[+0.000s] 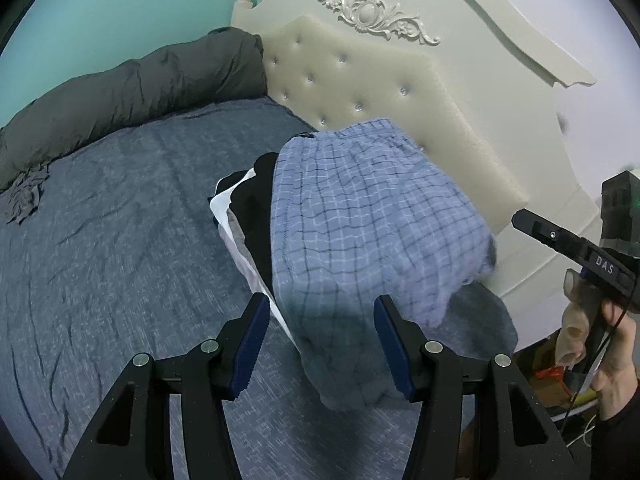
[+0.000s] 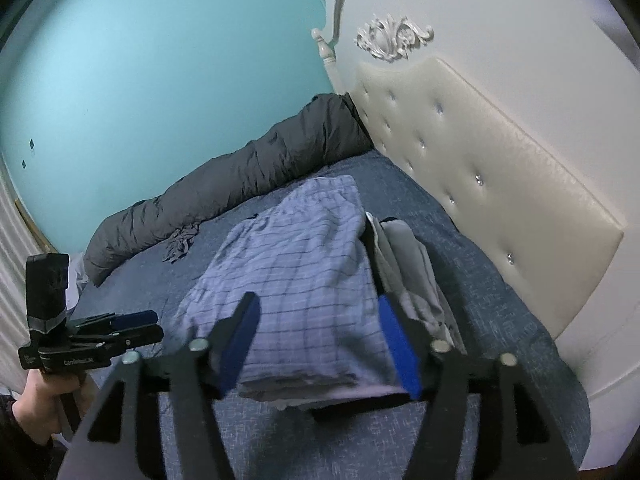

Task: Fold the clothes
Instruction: 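Lower the plaid pants onto the folded clothes stack with both tools, then open both tools and pull them back from the clothes stack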

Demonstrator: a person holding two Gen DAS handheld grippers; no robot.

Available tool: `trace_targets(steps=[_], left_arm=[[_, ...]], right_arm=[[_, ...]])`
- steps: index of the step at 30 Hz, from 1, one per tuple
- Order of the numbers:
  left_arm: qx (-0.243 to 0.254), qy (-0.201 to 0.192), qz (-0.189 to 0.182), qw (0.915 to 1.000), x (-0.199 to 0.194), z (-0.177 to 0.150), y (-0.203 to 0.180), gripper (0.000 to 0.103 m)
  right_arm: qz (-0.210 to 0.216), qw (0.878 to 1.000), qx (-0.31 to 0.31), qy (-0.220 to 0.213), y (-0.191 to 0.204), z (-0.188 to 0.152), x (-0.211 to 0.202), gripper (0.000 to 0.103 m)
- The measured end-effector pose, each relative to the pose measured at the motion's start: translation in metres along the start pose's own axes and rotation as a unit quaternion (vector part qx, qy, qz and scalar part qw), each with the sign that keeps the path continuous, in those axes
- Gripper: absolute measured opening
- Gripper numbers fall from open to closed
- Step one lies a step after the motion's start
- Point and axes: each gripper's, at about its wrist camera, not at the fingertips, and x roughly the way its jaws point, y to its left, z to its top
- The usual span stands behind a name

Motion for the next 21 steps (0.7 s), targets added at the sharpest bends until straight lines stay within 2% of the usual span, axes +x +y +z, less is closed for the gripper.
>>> trace_targets(steps=[5, 11, 21], left_arm=[[-0.002, -0.009, -0.006, 0.9999, -0.019, -0.008, -0.002, 0.060], [-0.002, -0.026, -0.012, 0.9996, -0.044, -0.015, -0.004, 0.060], [0.008, -0.045, -0.018, 0.9988, -0.085, -0.036, -0.008, 0.062]], right_arm=[[-0.017, 1.000, -0.009, -0.008, 0.022, -0.009, -0.016, 0.074], [-0.027, 0.999, -0.039, -0.018, 0.050, -0.020, -0.034, 0.078], [-0.040, 0.998, -0.034, -0.030, 0.081, -0.041, -0.067, 0.078]])
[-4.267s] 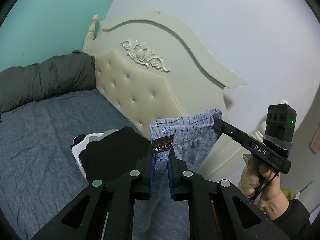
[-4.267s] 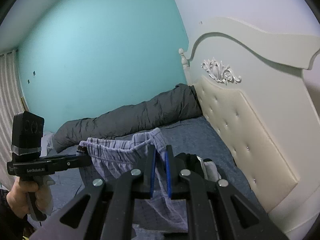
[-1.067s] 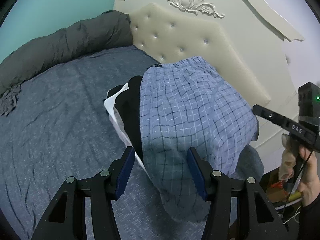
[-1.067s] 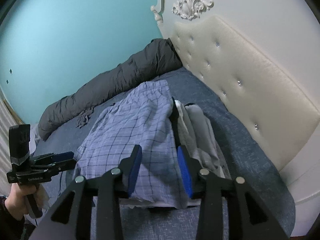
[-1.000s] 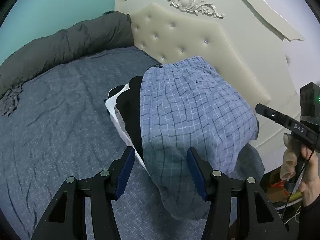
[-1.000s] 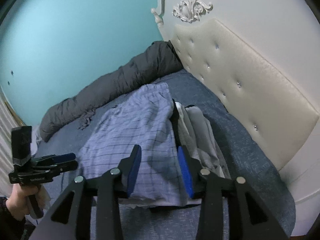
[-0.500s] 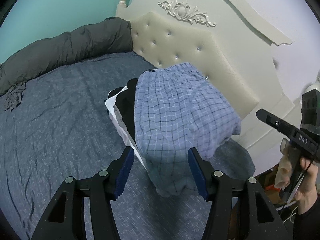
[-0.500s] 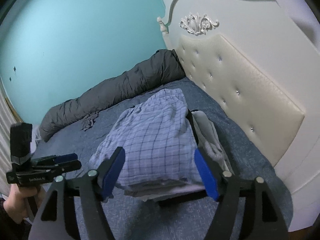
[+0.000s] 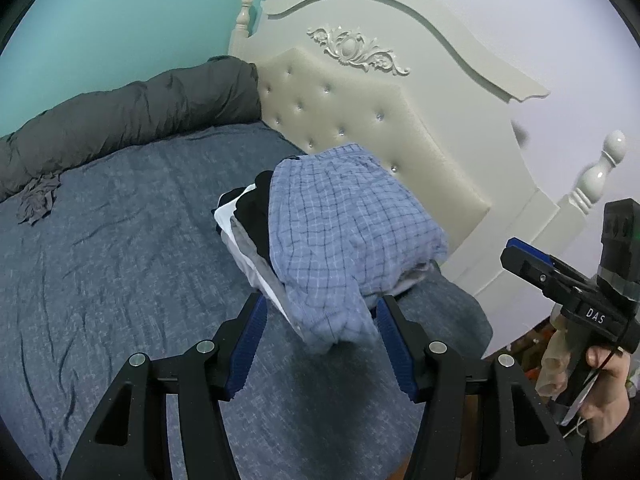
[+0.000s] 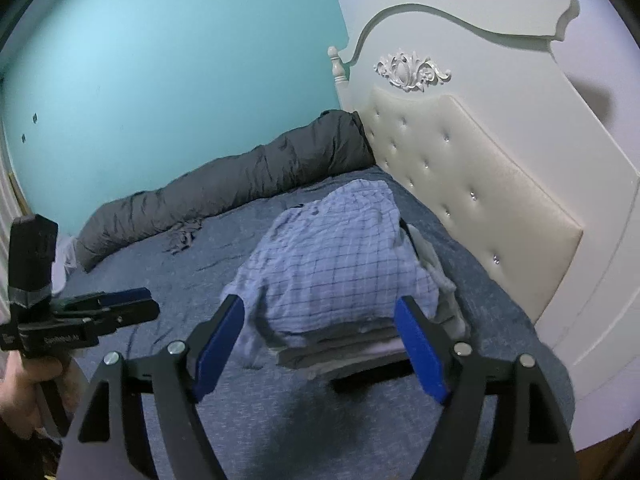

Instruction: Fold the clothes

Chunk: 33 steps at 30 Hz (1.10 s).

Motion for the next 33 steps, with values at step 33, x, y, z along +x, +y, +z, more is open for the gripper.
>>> trace_targets(steps=[33], left_arm=[[0.033, -0.040, 0.008, 0.9986, -0.112, -0.069, -0.011, 0.097]], right_arm=[[-0.074, 0.997, 0.026, -0.016, 0.079, -0.071, -0.098, 0.079]])
